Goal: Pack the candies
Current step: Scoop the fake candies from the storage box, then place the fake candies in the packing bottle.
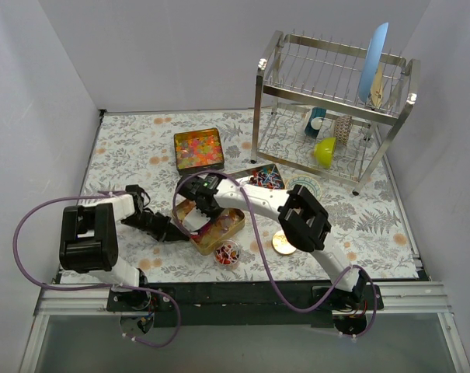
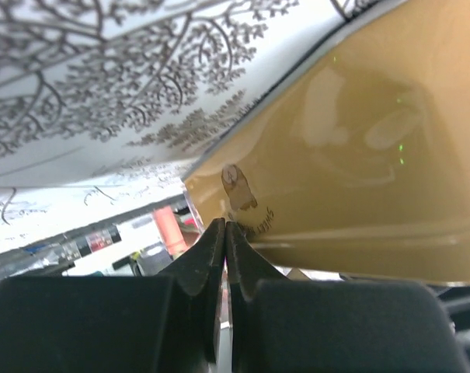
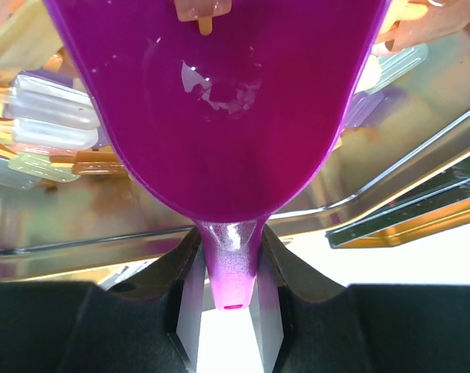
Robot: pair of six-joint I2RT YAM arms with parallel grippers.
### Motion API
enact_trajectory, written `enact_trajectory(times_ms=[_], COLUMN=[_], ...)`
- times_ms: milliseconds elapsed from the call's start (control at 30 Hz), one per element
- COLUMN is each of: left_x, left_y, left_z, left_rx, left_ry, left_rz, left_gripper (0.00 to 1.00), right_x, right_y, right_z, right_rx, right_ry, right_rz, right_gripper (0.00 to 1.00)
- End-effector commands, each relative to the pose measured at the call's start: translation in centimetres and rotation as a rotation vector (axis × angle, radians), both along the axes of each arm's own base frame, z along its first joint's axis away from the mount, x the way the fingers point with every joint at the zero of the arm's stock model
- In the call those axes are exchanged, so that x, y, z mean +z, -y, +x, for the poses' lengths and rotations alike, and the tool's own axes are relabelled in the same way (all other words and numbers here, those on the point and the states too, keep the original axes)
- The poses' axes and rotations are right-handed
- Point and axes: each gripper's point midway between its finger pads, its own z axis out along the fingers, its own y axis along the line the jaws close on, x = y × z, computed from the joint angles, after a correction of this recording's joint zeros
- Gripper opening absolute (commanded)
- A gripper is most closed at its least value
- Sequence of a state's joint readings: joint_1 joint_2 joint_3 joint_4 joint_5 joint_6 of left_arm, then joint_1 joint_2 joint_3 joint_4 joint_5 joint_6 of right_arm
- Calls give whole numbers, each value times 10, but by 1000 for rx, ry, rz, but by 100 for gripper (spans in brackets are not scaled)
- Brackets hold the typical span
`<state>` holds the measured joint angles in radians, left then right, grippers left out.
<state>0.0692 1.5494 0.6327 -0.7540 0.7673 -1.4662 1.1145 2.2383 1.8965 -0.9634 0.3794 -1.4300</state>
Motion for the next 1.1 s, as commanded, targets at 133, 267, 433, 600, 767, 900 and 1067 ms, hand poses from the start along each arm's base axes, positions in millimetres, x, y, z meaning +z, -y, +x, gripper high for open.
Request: enact_trajectory(times_ms=[133,267,433,600,767,900,1067], left_x=[1,11,18,33,43,48,51], left_y=[-22,-28,-34,-41,-45,-44,-45], left_z=[50,58,55,65,77,78,78], left_rx=[-45,-76,-135,-154,-123,-93,-93], left_ry=[244,285,332,412,471,494,517], left_rz=[20,26,35,40,37,7,16], left_gripper=[0,0,0,0,0,0,0], right_x=[-6,15,27,50,65,59,78], right_y=[23,30,54,76,92,95,114], right_z=[-3,3,11,20,17,15,18], right_rx=[-162,-215,-293,-360,-409,-434,-427], right_ry=[-192,-182,-161,-107,-76,-72,-6], right_rz=[96,150,163,202,245,257,201], right_gripper=[1,1,1,1,1,1,1])
